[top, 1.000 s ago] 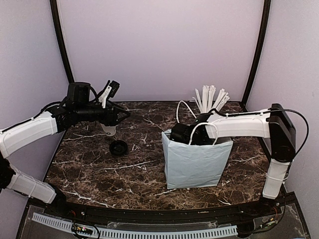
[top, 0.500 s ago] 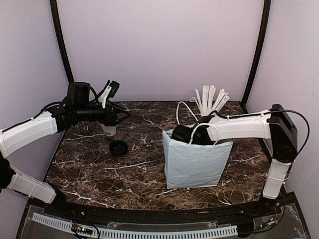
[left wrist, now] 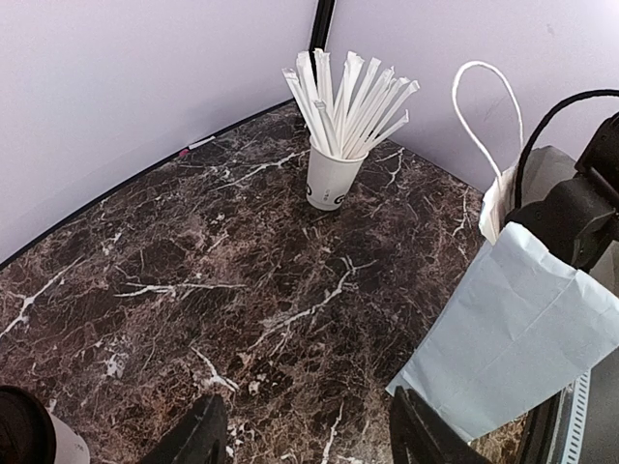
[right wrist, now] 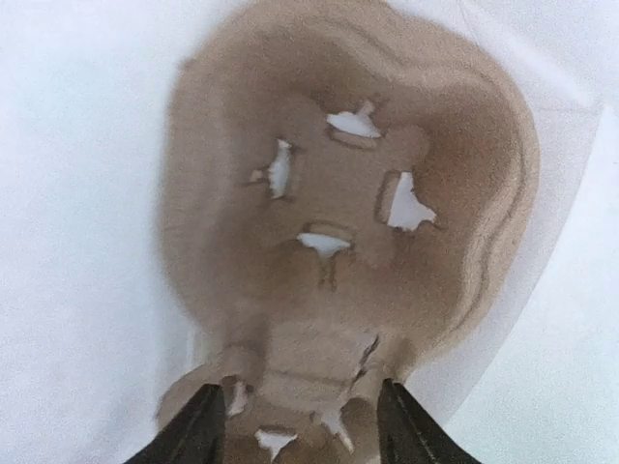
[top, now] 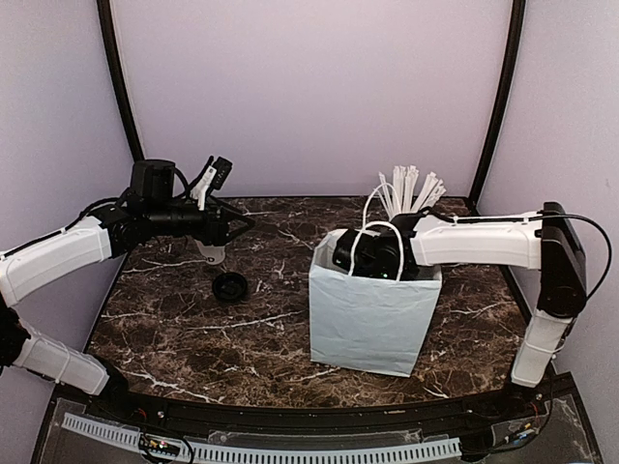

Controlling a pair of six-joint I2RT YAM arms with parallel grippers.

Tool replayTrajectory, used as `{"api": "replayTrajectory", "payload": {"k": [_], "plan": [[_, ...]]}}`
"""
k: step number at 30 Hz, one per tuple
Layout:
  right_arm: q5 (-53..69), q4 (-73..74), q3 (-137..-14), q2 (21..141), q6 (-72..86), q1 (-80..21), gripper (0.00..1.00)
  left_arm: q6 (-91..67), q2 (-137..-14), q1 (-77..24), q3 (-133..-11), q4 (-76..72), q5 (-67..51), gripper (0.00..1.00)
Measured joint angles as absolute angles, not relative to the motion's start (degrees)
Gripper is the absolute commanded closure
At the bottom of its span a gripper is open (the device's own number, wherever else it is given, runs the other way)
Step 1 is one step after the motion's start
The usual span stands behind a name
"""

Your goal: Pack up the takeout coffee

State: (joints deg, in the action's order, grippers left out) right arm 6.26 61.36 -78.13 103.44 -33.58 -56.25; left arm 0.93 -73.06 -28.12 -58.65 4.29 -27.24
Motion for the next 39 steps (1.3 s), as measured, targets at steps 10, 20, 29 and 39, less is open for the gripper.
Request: {"api": "replayTrajectory", "payload": {"k": [10, 20, 29, 39], "plan": [[7.84, 63.44, -82.63, 99.00, -34.00, -56.66, 0.42, -0.91, -75.22, -28.12, -61.04, 5.50, -28.67, 0.40], [8.14, 64.90, -88.14, 88.75, -39.16, -56.66, 0.40, -2.33, -75.64, -29.98, -68.77, 7.60, -35.38, 0.32], [9.52, 65.60, -94.59, 82.08, -41.04, -55.90, 0.40, 2.44, -89.45, -40.97, -87.79, 12.88, -36.29, 0.31], [15.38, 62.54, -98.61, 74.11, -35.29, -50.41, 0.37, 2.72, -106.48, -44.23, -105.25, 15.77, -40.29, 0.31]]}}
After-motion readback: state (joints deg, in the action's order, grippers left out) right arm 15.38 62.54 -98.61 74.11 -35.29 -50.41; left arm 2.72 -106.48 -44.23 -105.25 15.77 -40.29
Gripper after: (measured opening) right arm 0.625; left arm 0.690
